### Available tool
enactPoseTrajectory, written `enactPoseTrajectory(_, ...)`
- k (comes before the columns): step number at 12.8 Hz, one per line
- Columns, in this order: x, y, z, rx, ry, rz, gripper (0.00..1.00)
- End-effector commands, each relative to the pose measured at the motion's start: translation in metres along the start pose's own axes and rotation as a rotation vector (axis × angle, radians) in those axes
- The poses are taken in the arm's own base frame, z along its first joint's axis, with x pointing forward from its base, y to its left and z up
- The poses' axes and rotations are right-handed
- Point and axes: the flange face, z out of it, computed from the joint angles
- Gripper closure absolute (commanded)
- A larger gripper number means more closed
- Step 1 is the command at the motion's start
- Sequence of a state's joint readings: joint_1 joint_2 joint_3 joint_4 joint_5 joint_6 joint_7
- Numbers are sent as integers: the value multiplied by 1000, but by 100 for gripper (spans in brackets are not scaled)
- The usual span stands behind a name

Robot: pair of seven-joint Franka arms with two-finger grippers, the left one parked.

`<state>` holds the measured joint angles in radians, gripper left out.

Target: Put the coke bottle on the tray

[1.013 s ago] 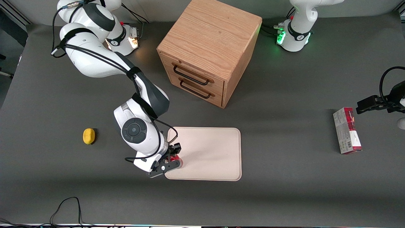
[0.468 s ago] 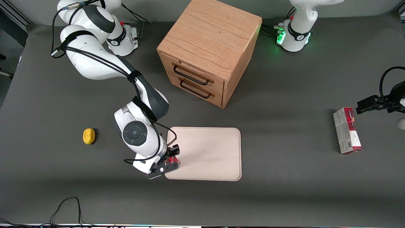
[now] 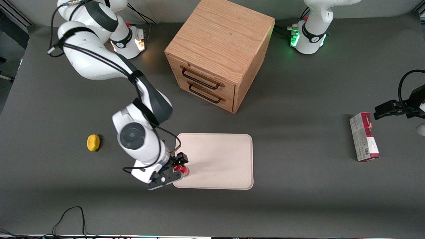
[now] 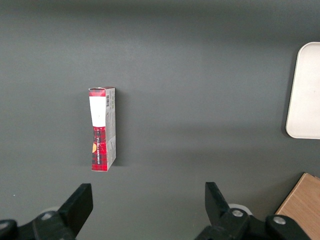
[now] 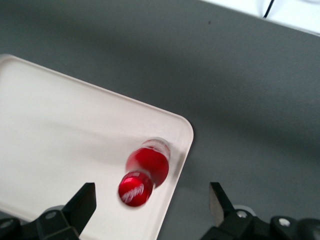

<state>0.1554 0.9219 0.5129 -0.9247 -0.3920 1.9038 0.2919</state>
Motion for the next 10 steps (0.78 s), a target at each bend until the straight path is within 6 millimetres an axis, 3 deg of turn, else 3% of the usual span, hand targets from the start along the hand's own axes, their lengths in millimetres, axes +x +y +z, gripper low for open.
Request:
enactPoseTrajectory(1,-30,49,-89,21,-23,137,0)
enactPoseTrajectory(4,-93,113,-146,0,-53,209,0)
enactPoseTrajectory(6,-152,157,-180,-16,-63,293,0)
enactPoseTrajectory(8,-212,188,-209,-28,-65,319,0)
enactPoseTrajectory(10,-251,207,-236,-23,-67,323,0)
